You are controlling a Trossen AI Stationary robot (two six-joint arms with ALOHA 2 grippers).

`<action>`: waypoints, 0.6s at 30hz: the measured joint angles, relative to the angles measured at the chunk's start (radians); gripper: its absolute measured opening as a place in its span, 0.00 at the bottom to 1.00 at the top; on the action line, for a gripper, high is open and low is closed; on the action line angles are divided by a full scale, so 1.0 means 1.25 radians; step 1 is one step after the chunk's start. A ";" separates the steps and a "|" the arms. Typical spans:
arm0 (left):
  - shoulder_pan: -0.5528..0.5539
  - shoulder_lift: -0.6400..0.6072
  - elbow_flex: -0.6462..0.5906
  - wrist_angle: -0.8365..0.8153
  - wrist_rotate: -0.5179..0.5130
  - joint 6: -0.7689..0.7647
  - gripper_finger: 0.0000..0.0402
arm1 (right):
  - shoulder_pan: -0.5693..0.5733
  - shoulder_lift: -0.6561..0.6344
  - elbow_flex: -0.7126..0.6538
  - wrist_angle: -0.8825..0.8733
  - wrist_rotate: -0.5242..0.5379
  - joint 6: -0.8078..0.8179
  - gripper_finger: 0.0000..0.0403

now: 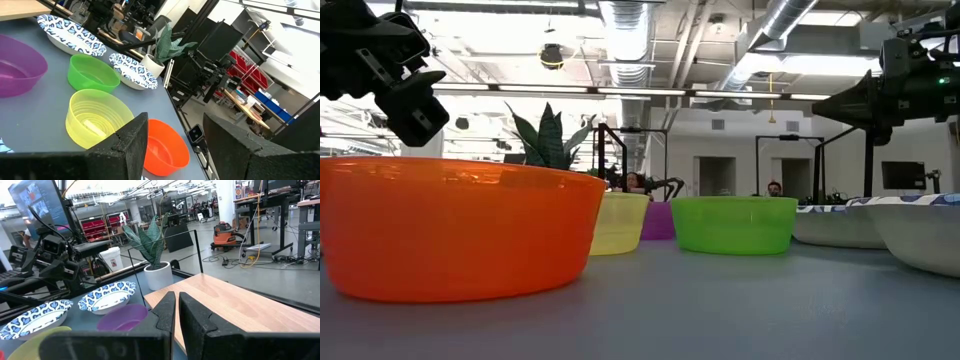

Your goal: Place and stack bowls onto a shelf

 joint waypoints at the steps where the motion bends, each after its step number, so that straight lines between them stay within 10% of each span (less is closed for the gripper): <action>1: 0.000 0.000 0.000 0.000 0.000 0.000 0.43 | 0.000 0.000 0.000 0.000 0.000 0.000 0.13; 18: 0.000 0.000 0.000 0.000 0.000 -0.022 0.43 | 0.000 0.000 0.000 0.000 0.000 0.000 0.13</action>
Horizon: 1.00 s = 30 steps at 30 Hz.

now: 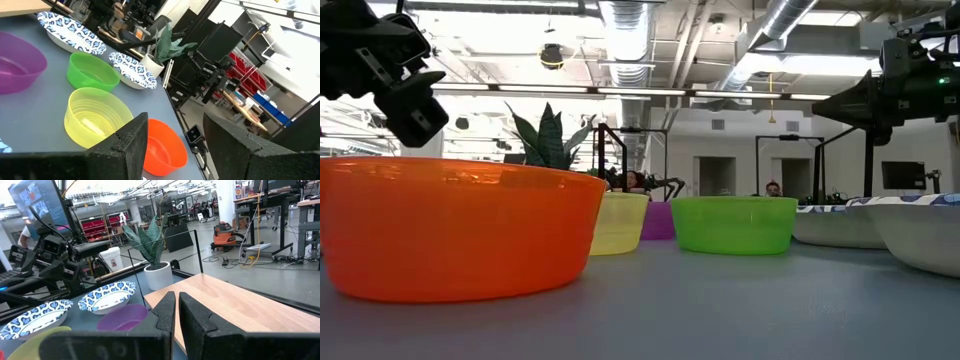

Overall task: Place and stack bowls onto a shelf
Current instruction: Put the white bowl on the shelf

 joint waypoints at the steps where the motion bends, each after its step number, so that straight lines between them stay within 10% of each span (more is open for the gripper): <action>1: 0.000 0.000 0.000 0.000 0.000 -0.005 0.43 | 0.000 0.000 0.000 0.000 0.000 0.000 0.13; 21: 0.000 0.000 0.000 -0.008 -0.162 -0.019 0.43 | 0.000 0.000 0.000 0.000 0.000 0.000 0.13; 30: 0.000 0.000 0.000 0.003 -0.376 -0.023 0.43 | 0.000 0.000 0.000 0.000 0.000 0.000 0.13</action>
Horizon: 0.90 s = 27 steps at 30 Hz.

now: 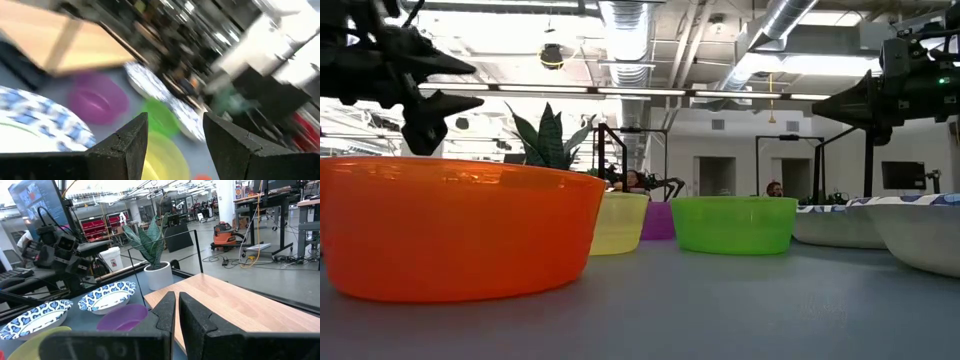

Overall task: Place and stack bowls onto a shelf
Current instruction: Put the white bowl on the shelf

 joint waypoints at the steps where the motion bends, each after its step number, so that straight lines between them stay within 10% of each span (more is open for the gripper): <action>1: 0.000 0.000 0.000 0.006 -0.036 -0.006 0.43 | 0.000 0.000 0.000 0.000 0.000 0.000 0.13; 9: 0.000 0.000 0.000 0.103 -0.217 -0.126 0.43 | 0.000 0.000 -0.001 0.011 0.000 0.008 0.13; 27: 0.000 0.000 0.036 0.290 -0.192 -0.146 0.43 | 0.000 0.000 -0.001 0.063 0.000 0.419 0.13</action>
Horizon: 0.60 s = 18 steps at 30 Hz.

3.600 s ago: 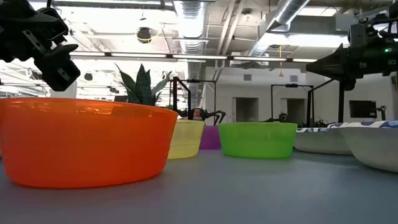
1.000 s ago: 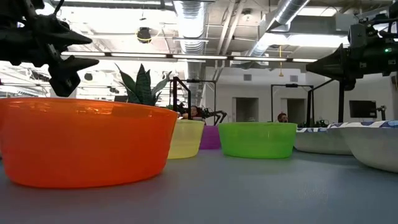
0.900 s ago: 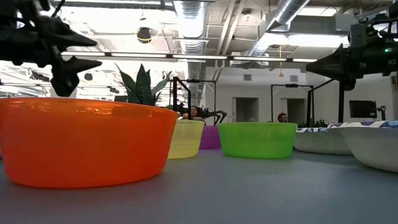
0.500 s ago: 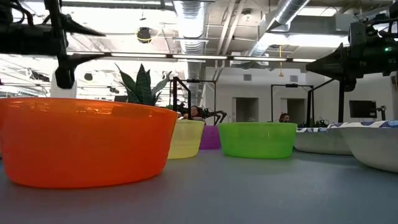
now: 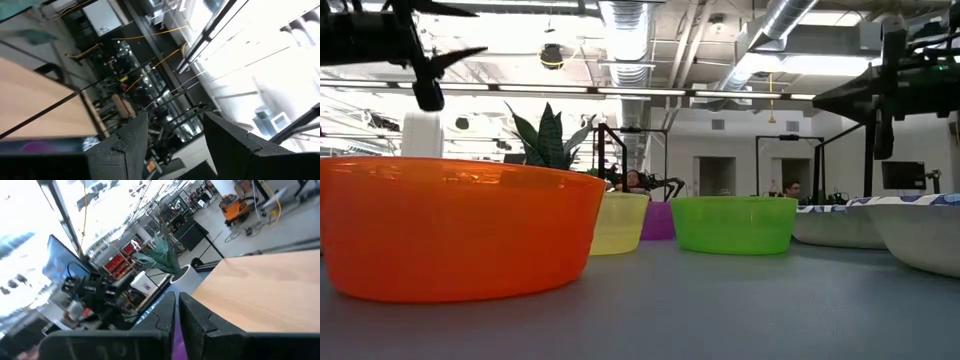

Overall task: Place and stack bowls onto a shelf
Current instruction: Put the white bowl on the shelf

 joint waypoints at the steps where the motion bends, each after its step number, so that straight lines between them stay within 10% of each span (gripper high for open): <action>1: 0.000 0.000 0.007 0.001 0.005 0.006 0.43 | 0.000 0.000 0.000 0.012 0.000 0.004 0.13; 10: 0.000 0.031 0.087 0.002 0.011 0.092 0.43 | -0.004 0.000 0.066 0.129 -0.024 -0.124 0.13; 18: 0.000 0.163 0.179 0.001 0.008 0.151 0.43 | -0.004 0.062 0.268 -0.075 -0.021 -0.275 0.17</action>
